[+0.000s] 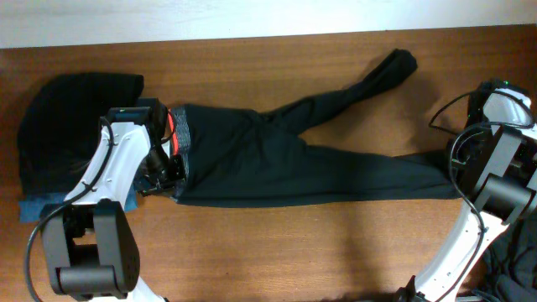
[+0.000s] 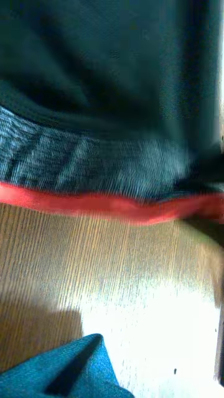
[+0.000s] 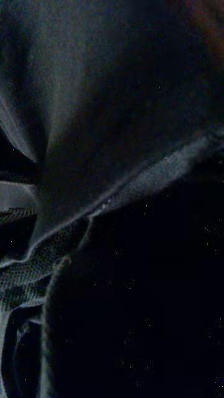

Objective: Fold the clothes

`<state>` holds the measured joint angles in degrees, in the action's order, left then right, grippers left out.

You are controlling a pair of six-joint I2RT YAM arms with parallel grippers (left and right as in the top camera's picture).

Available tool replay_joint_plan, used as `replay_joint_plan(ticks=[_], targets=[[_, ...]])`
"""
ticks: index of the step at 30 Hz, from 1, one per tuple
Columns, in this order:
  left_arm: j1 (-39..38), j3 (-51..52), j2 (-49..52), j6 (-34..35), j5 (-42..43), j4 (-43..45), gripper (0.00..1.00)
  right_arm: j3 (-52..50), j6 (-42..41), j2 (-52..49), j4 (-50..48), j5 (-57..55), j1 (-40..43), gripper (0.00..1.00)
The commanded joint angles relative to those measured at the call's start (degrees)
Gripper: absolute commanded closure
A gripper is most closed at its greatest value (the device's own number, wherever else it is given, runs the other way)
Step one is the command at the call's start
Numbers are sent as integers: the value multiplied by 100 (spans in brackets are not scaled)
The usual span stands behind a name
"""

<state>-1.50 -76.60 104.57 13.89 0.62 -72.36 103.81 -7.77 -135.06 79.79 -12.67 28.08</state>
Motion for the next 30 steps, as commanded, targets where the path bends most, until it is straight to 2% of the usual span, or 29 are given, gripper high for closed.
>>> replay_joint_plan(ticks=[1, 2, 3, 8, 12, 19, 20, 22, 24, 25, 27, 29, 30], targets=[[0, 50, -129, -72, -87, -9, 13, -212, -136, -428, -210, -299, 116, 81], [0, 50, -129, -72, -87, -11, 5, -212, -133, -428, -212, -302, 116, 81], [0, 50, -129, -72, -87, -11, 1, -212, -136, -428, -216, -302, 116, 81], [0, 50, -129, -70, -87, 109, 1, -212, -136, -428, -232, -280, 116, 81], [0, 48, -131, -72, -90, 597, 1, -212, -127, -426, -306, -22, 116, 81], [0, 42, -131, -74, -87, 2337, 1, 46, 201, -328, -350, 944, 68, 81], [0, 42, -131, -74, -87, 2597, 4, 118, 267, -251, -354, 1088, 37, 81], [0, 42, -131, -74, -87, 3064, 16, 310, 306, -79, -354, 1325, -39, 80], [0, 44, -131, -72, -87, 3571, 34, 608, 308, 92, -332, 1587, -129, 80], [0, 44, -129, -72, -85, 3698, 50, 710, 317, 144, -328, 1683, -170, 79], [0, 44, -129, -70, -85, 4050, 75, 1064, 507, 286, -334, 2107, -323, 77], [-2, 44, -127, -70, -85, 4247, 85, 1329, 590, 326, -334, 2337, -455, 75], [-2, 44, -114, -70, -85, 4325, 86, 1499, 588, 326, -328, 2393, -531, 73]])
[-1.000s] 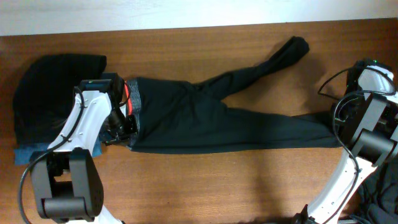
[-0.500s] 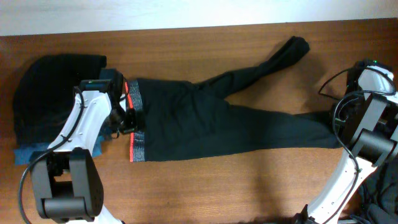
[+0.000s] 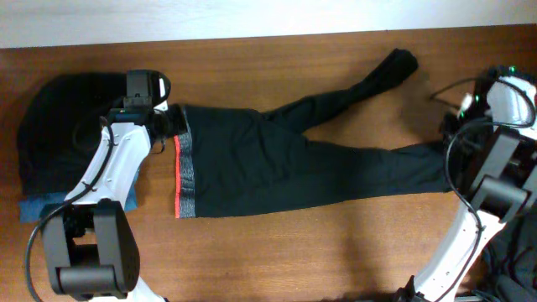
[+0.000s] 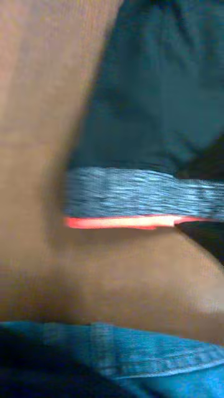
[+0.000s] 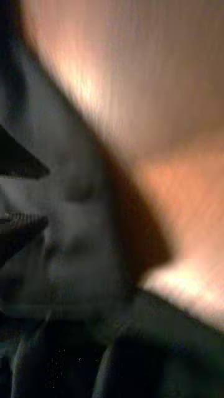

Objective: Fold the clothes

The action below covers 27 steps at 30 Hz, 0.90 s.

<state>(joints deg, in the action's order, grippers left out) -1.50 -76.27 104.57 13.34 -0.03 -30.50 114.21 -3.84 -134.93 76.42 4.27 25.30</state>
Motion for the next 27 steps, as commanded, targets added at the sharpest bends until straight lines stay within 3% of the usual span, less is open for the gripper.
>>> replay_joint_plan(ticks=[1, 8, 14, 22, 27], targets=[[0, 11, -98, -15, -17, 184, 87, 634, 195, 313, 4, 715, -350, 71], [0, 17, 221, -15, 87, 236, 86, 914, 190, 310, -612, 713, -866, 59], [0, 17, 872, -17, 516, 796, 83, 911, -22, 306, -1987, 715, -1292, 39], [0, 17, 1379, -17, 579, 1740, 83, 911, -629, 153, -3001, 715, -1545, 38], [0, 17, 1384, -17, 579, 1794, 83, 909, -763, -131, -3185, 710, -1565, 38]])
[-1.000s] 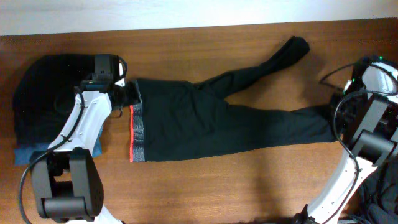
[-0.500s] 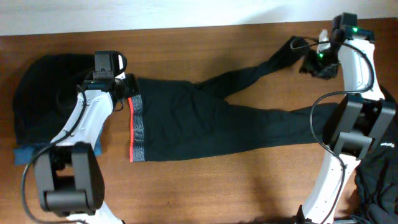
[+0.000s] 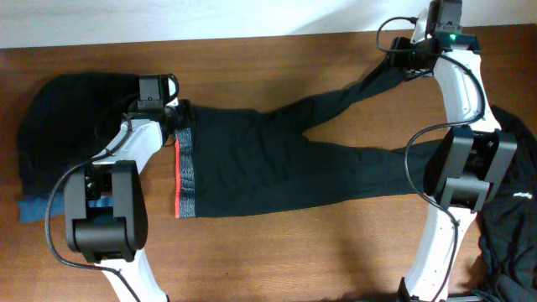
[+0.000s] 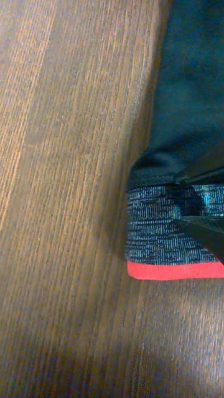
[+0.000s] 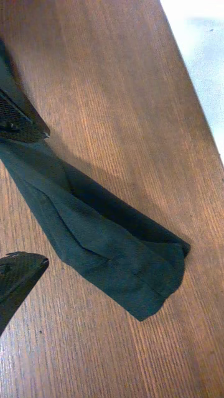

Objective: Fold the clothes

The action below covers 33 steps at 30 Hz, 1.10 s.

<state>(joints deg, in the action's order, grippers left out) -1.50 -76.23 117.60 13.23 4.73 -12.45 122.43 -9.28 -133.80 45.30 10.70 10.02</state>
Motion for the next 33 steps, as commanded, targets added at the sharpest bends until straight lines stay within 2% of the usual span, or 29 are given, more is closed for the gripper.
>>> replay_joint_plan(ticks=[1, 12, 22, 24, 29, 33], targets=[[0, 13, 81, -7, 103, -35, 83, 87, -225, -262, -79, 72, -37, 38], [0, 24, 98, -7, 101, -267, 83, 83, -240, -645, -142, 70, -37, 37], [0, 24, 535, -7, 109, -671, 83, 83, -332, -717, -328, 72, -37, 36], [0, 24, 535, -4, 109, -669, 82, 79, -420, -717, -382, 72, -37, 37], [-2, 24, 535, -4, 111, -671, 83, 79, -678, -723, -476, 70, -37, 49], [-2, 24, 535, -4, 109, -671, 82, 79, -778, -798, -492, 72, -37, 50]])
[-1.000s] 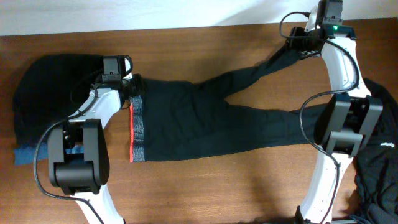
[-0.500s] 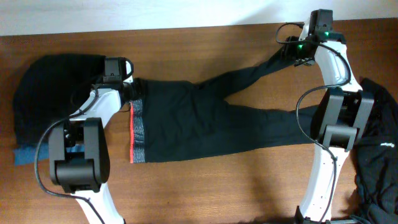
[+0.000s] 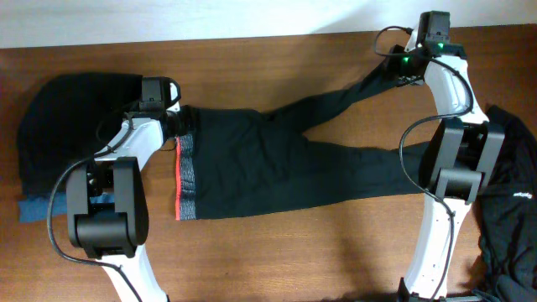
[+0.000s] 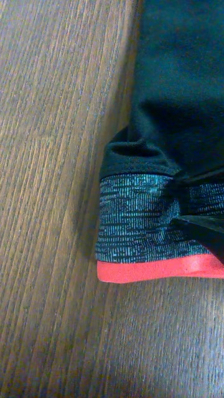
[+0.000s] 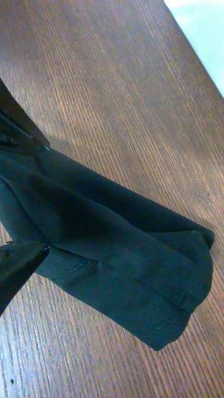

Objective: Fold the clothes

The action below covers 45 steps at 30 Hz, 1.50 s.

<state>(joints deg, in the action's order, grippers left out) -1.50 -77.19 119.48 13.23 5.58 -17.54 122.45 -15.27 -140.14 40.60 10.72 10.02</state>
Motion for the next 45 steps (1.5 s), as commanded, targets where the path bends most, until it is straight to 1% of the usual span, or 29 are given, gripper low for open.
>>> replay_joint_plan(ticks=[1, 5, 6, 8, 9, 10, 12, 15, 21, 24, 27, 30, 32, 35, 37, 41, 45], targets=[[-2, 120, 348, -4, 24, -162, 83, 76, -179, -186, -15, 70, -37, 50], [-2, 120, 348, -7, 24, -164, 82, 76, -212, -358, -13, 92, -55, 50], [-2, 120, 348, -4, 24, -162, 82, 72, -243, -382, -15, 90, -61, 54], [-2, 120, 348, -4, 24, -164, 83, 72, -275, -426, -22, 90, -70, 72], [0, 120, 348, -7, 24, -164, 82, 72, -332, -426, -17, 92, -70, 91], [-2, 120, 348, -4, 24, -162, 82, 72, -345, -426, -17, 103, -70, 96], [0, 120, 348, -4, 24, -162, 82, 114, -389, -389, -66, 234, -63, 96], [-2, 120, 348, -7, 24, -162, 82, 448, -389, -315, -144, 651, -22, 96], [0, 120, 348, -7, 24, -164, 82, 1939, -369, -247, -74, 1733, 214, 96], [-2, 120, 348, -4, 24, -162, 83, 2376, -369, -247, 214, 1685, 330, 96], [-2, 120, 348, -4, 24, -162, 82, 2400, -369, -260, 719, 1408, 459, 96], [0, 120, 348, -4, 22, -162, 82, 2280, -365, -323, 1467, 839, 544, 95], [0, 120, 348, -7, 22, -162, 83, 2111, -341, -367, 2085, 289, 555, 91], [0, 120, 348, -7, 22, -164, 82, 1768, -343, -372, 2514, -267, 553, 81], [0, 120, 348, -7, 24, -164, 83, 1561, -343, -372, 2645, -505, 555, 78], [0, 120, 348, -7, 22, -164, 82, 1217, -345, -372, 2625, -634, 573, 77], [0, 120, 348, -7, 22, -166, 83, 1193, -345, -372, 2533, -627, 581, 77]])
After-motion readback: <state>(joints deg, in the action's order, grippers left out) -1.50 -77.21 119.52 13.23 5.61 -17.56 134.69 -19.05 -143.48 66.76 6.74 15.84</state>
